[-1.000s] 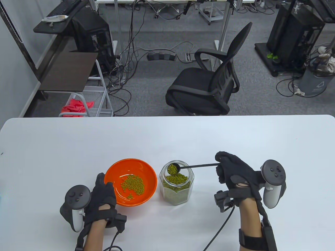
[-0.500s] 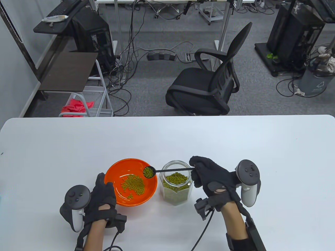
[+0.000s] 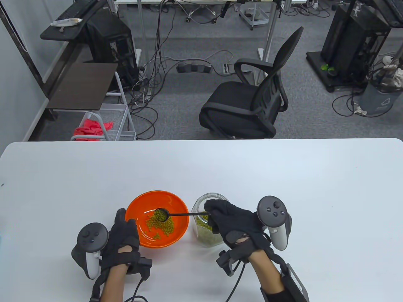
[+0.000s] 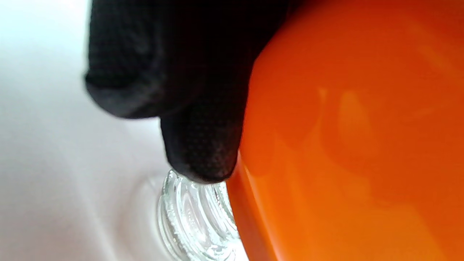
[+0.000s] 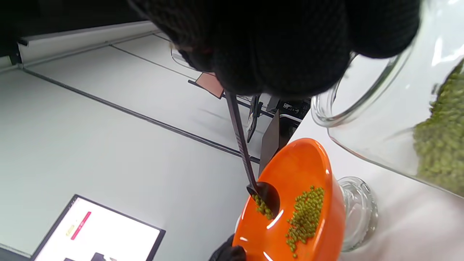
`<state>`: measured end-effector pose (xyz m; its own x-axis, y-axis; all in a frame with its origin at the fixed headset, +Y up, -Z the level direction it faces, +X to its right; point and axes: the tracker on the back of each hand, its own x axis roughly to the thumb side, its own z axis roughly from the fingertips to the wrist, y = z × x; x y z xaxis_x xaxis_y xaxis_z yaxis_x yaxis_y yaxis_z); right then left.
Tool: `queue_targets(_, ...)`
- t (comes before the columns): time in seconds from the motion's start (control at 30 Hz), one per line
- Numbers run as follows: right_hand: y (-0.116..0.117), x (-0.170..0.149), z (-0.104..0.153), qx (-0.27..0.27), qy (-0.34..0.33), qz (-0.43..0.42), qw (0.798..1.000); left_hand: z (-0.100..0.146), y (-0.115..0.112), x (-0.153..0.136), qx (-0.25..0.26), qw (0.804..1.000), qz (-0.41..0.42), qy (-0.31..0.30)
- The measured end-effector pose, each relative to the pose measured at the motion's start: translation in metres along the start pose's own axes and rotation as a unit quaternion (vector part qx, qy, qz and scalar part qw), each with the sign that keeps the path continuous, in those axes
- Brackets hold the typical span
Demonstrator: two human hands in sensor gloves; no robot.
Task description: Portion mung beans with measuring scoop (Bowl in hand)
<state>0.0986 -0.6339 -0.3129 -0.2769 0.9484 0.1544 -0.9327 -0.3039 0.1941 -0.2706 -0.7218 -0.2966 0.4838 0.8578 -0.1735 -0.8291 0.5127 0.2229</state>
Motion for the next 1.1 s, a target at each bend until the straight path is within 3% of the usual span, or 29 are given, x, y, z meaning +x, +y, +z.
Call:
queue_targets(0.5,0.017,0.014,0.005,0.026,-0.033,0.057,0.998,0.0,0.0,0.0,0.0,1.0,0.0,0.0)
queue_targets(0.8,0.001,0.017,0.007,0.002,-0.036,0.028,0.999,0.0,0.0,0.0,0.0,1.0,-0.002,-0.002)
queue_targets(1.1,-0.026,0.019,0.012,-0.058,-0.043,-0.002,0.997,0.0,0.0,0.0,0.001,1.0,-0.003,-0.002)
